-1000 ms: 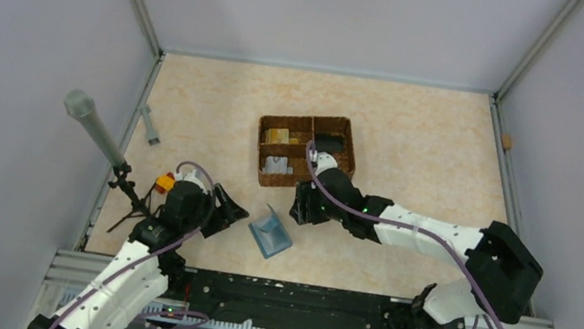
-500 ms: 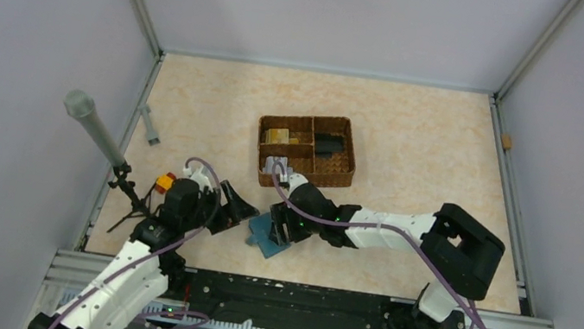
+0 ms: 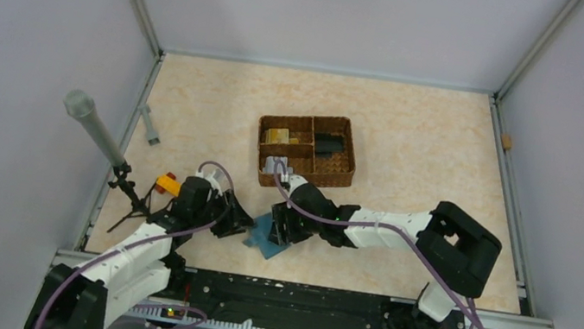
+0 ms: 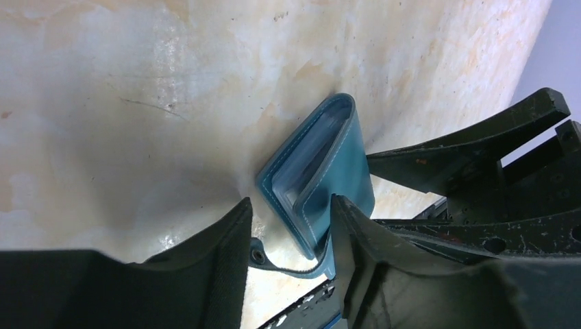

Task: Put the credit cards into the card holder
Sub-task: Close the card holder at the center of the board, then pick up the card holder from the center of the board.

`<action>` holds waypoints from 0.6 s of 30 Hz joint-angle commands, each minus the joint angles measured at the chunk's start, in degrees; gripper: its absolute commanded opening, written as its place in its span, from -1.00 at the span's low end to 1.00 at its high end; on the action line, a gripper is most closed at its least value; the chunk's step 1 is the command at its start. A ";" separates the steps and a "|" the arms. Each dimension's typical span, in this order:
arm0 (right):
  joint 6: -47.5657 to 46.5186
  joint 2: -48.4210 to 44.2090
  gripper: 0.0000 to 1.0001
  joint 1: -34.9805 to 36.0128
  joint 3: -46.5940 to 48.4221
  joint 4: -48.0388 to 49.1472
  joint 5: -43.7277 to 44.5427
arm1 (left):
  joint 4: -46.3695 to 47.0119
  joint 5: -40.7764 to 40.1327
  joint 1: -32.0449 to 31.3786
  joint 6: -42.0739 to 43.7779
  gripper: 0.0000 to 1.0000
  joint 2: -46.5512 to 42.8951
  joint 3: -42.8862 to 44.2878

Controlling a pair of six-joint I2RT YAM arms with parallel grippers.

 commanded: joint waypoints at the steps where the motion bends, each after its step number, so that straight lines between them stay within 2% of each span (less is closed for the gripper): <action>1: 2.57 -0.44 0.09 -1.44 -2.45 4.17 -4.52 | 4.98 1.96 -0.44 2.66 -0.13 2.47 -0.89; 7: 7.51 -1.60 0.05 -4.64 -7.94 11.36 -11.04 | 5.67 0.80 -1.22 2.62 -0.45 4.50 -2.49; 15: 15.92 -1.20 -0.08 -5.10 -13.35 21.79 -16.27 | 6.04 -0.51 -1.61 2.17 -0.55 4.87 -3.96; 18: 18.77 -1.60 -0.28 -5.07 -14.77 25.87 -17.35 | 5.56 -1.32 -1.68 1.93 -0.55 4.18 -3.87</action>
